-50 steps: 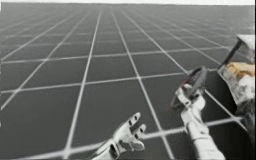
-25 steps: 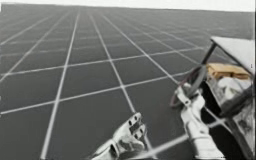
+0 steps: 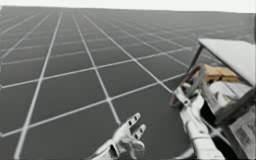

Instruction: Pick up and drop off the object

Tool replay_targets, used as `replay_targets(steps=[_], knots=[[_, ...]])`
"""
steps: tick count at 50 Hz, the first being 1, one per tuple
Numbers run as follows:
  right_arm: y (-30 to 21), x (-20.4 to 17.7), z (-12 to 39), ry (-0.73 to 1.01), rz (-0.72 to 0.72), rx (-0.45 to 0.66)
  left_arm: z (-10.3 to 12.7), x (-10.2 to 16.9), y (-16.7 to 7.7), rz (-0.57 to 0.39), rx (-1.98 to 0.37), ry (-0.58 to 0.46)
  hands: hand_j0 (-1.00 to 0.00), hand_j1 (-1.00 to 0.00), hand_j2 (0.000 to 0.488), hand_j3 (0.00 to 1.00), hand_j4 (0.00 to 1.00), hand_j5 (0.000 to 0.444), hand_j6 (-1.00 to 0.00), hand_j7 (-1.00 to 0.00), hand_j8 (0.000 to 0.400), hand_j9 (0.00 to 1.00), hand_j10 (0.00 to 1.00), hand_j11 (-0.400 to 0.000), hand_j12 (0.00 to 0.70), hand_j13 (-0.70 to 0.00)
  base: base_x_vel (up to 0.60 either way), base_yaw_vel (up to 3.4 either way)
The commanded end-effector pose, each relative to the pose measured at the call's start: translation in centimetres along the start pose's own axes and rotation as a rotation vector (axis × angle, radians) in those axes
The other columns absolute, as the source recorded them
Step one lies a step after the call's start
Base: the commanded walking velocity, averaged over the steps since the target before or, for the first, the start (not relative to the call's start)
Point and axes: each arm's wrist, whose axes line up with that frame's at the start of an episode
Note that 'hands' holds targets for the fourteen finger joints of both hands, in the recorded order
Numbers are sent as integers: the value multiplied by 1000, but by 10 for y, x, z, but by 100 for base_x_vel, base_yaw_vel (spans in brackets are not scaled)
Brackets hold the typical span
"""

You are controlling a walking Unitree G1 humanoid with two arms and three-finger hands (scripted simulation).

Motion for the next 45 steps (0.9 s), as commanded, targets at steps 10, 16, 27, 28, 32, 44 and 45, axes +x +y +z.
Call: replay_targets(steps=[10, 16, 27, 28, 32, 44, 45], knots=[[-3, 1, 11, -36, 5, 25, 2, 1, -6, -11, 19, 0, 0, 0, 0, 1000, 1000, 0, 0, 0, 0, 1000, 1000, -400, 0, -700, 57, -6], [-3, 1, 11, -36, 5, 25, 2, 1, -6, -11, 19, 0, 0, 0, 0, 1000, 1000, 0, 0, 0, 0, 1000, 1000, -400, 0, -700, 58, -3], [-3, 1, 11, -36, 5, 25, 2, 1, -6, -11, 19, 0, 0, 0, 0, 1000, 1000, 0, 0, 0, 0, 1000, 1000, -400, 0, -700, 59, -2], [-3, 1, 11, -36, 5, 25, 2, 1, -6, -11, 19, 0, 0, 0, 0, 1000, 1000, 0, 0, 0, 0, 1000, 1000, -400, 0, -700, 59, 2], [-3, 1, 11, -36, 5, 25, 2, 1, -6, -11, 19, 0, 0, 0, 0, 1000, 1000, 0, 0, 0, 0, 1000, 1000, -400, 0, -700, 58, 4], [-3, 1, 11, -36, 5, 25, 2, 1, -6, -11, 19, 0, 0, 0, 0, 1000, 1000, 0, 0, 0, 0, 1000, 1000, -400, 0, -700, 51, 3], [-3, 1, 11, -36, 5, 25, 2, 1, -6, -11, 19, 0, 0, 0, 0, 1000, 1000, 0, 0, 0, 0, 1000, 1000, -400, 0, -700, 45, 1]])
